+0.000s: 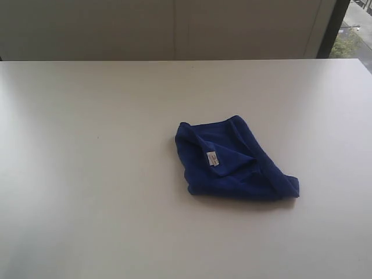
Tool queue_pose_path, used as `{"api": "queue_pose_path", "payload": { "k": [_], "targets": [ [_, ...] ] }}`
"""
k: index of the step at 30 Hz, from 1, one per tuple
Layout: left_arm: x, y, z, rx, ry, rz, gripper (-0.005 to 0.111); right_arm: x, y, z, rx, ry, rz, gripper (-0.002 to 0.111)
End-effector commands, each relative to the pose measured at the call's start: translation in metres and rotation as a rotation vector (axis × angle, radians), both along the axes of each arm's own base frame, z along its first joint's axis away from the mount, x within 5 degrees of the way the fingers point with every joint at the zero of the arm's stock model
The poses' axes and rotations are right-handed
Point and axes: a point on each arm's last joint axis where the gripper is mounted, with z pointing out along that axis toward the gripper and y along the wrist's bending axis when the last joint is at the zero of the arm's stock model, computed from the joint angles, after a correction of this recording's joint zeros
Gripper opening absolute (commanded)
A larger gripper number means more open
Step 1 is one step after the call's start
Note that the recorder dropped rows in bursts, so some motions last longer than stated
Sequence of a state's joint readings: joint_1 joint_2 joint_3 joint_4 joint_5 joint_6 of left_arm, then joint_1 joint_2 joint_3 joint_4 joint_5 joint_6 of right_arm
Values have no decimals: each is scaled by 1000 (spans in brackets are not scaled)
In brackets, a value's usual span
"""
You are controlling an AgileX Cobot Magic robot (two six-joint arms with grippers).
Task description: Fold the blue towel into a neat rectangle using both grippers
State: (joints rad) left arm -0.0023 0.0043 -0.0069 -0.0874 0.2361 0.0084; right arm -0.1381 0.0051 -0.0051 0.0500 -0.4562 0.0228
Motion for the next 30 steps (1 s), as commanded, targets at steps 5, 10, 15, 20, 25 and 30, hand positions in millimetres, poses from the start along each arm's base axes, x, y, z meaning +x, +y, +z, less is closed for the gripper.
{"api": "queue_pose_path", "payload": {
  "k": [5, 10, 15, 20, 25, 30],
  "targets": [
    [0, 0, -2, -13, 0, 4, 0, -1, 0, 0, -1, -19, -4, 0],
    [0, 0, -2, -13, 0, 4, 0, -1, 0, 0, -1, -19, -4, 0],
    [0, 0, -2, -13, 0, 4, 0, -1, 0, 1, -49, -17, -35, 0],
    [0, 0, -2, -13, 0, 4, 0, -5, 0, 6, -64, -91, -46, 0],
    [0, 0, -2, -13, 0, 4, 0, -5, 0, 6, -63, -86, -46, 0],
    [0, 0, -2, -13, 0, 4, 0, -6, -1, 6, -53, -93, -57, 0]
  ]
}}
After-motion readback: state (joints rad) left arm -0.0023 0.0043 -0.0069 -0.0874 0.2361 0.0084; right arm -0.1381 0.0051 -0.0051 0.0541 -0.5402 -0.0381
